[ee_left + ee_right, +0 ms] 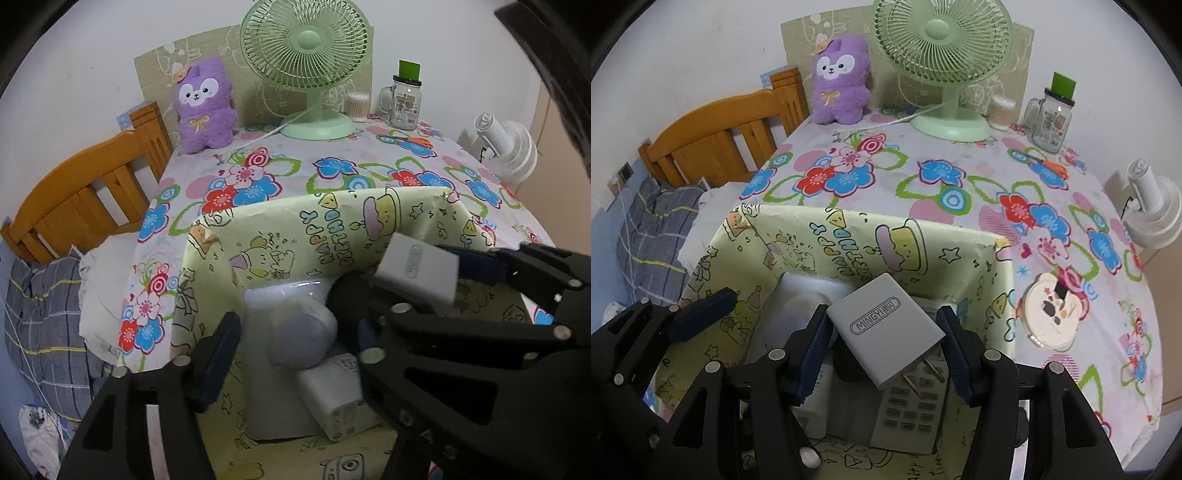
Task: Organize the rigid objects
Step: 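Open the right tool releasing the charger while the left tool releases the ball in the box, then lift both tools out of the box toward the small black knob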
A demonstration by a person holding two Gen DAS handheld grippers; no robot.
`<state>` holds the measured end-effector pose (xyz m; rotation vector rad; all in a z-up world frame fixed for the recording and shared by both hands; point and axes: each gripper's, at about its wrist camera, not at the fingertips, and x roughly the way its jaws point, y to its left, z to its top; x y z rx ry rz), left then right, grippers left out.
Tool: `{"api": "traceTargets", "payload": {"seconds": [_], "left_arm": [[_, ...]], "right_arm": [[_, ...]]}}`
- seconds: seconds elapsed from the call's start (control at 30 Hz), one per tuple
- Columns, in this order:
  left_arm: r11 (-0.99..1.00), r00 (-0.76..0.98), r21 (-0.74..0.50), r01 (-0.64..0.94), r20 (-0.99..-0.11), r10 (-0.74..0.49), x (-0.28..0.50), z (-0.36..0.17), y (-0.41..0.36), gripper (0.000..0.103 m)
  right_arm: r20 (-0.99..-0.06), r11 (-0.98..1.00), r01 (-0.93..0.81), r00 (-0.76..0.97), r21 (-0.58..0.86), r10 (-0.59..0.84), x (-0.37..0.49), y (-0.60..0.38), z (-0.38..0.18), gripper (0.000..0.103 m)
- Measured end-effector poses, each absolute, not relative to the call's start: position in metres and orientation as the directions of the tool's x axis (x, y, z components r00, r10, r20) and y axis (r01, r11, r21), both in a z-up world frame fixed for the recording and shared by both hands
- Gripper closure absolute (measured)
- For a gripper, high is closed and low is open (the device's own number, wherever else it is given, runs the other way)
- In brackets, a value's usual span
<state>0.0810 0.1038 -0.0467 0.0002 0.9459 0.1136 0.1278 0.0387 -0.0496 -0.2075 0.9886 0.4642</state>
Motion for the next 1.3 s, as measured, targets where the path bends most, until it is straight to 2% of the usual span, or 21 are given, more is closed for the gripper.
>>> {"api": "traceTargets", "payload": {"seconds": [0.23, 0.43, 0.8, 1.3], "left_arm": [[0.994, 0.554, -0.023, -0.111, -0.831, 0.043, 0.075, -0.044, 0.104, 0.024], [0.992, 0.554, -0.019, -0.122, -0.831, 0.053, 0.071, -0.042, 0.102, 0.022], [0.992, 0.579, 0.007, -0.125, -0.812, 0.078, 0.060, -0.034, 0.096, 0.019], [0.995, 0.621, 0.024, -0.101, -0.780, 0.082, 0.046, -0.017, 0.071, 0.018]], "right_arm": [[-0.843, 0.857, -0.506, 0.417, 0.094, 0.339, 0.125, 0.041, -0.051, 0.041], [-0.842, 0.851, -0.516, 0.413, 0.097, 0.347, 0.123, 0.042, -0.050, 0.041], [-0.835, 0.851, -0.516, 0.422, 0.099, 0.353, 0.111, 0.035, -0.042, 0.027], [-0.800, 0.870, -0.491, 0.502, 0.049, 0.329, 0.090, 0.008, -0.017, 0.018]]}}
